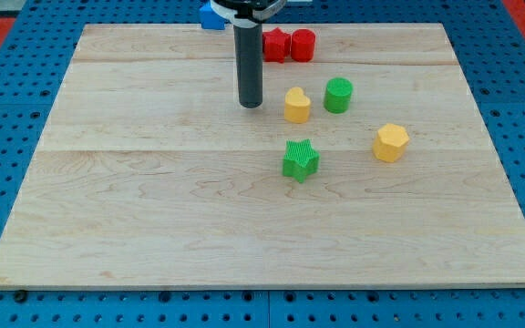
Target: Slide the yellow heart below the green circle
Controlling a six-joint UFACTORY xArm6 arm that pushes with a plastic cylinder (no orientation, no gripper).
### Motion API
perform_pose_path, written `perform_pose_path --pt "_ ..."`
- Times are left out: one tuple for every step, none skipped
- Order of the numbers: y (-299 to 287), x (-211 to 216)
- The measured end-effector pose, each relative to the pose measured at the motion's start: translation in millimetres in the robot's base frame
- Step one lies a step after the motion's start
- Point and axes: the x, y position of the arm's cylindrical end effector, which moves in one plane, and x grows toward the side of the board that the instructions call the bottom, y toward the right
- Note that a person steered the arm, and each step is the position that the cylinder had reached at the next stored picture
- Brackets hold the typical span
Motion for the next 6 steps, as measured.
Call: perform_pose_path --pt "-2.3 13.9" --pt "-6.2 -0.6" --pt "19.5 -10.7" --pt "51.4 9.4" --pt "51.0 21.8" --pt "72.0 22.5"
